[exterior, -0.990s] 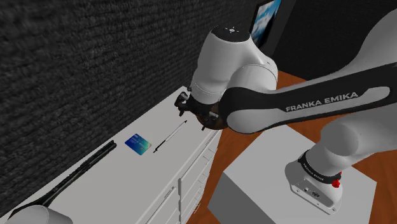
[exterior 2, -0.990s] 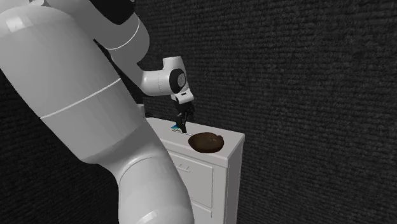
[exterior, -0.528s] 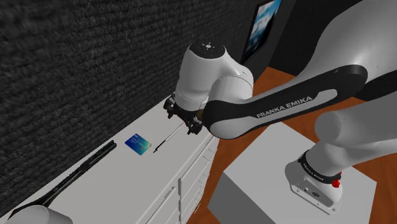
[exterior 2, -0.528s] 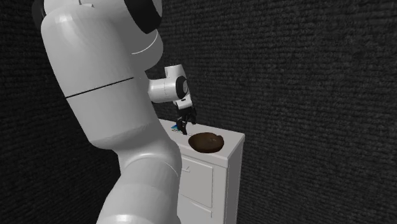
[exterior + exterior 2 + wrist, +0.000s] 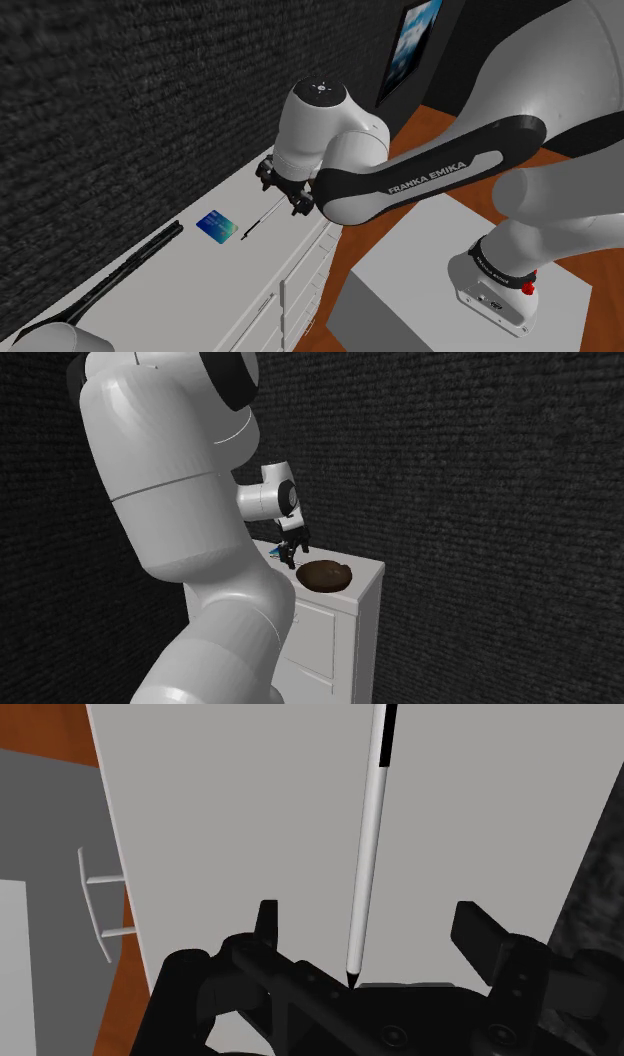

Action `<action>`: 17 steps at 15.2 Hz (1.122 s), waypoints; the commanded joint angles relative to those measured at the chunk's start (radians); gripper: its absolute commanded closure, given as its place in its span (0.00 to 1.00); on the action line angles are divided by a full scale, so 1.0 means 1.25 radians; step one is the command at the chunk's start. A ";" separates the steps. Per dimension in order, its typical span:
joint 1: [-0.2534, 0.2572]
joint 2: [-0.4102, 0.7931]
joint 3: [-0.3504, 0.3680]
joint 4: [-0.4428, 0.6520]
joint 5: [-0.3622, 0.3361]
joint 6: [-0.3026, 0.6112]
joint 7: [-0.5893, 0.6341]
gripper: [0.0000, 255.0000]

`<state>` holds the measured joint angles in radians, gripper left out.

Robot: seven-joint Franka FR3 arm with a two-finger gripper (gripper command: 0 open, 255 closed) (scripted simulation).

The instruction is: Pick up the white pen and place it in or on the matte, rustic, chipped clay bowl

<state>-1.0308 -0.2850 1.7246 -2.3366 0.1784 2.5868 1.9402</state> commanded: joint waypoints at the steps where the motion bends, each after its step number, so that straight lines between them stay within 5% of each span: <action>1: -0.003 0.000 0.003 0.000 0.001 0.001 -0.001 0.00; 3: -0.003 0.000 0.003 0.000 0.001 0.001 -0.001 0.00; 4: -0.003 0.000 0.003 0.000 0.001 0.001 -0.001 1.00; 13: -0.003 -0.001 0.003 0.000 0.001 0.001 -0.001 1.00; 17: 0.097 0.014 -0.103 0.013 -0.027 -0.040 0.013 1.00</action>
<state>-0.9454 -0.2711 1.6335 -2.3238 0.1531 2.5502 1.9533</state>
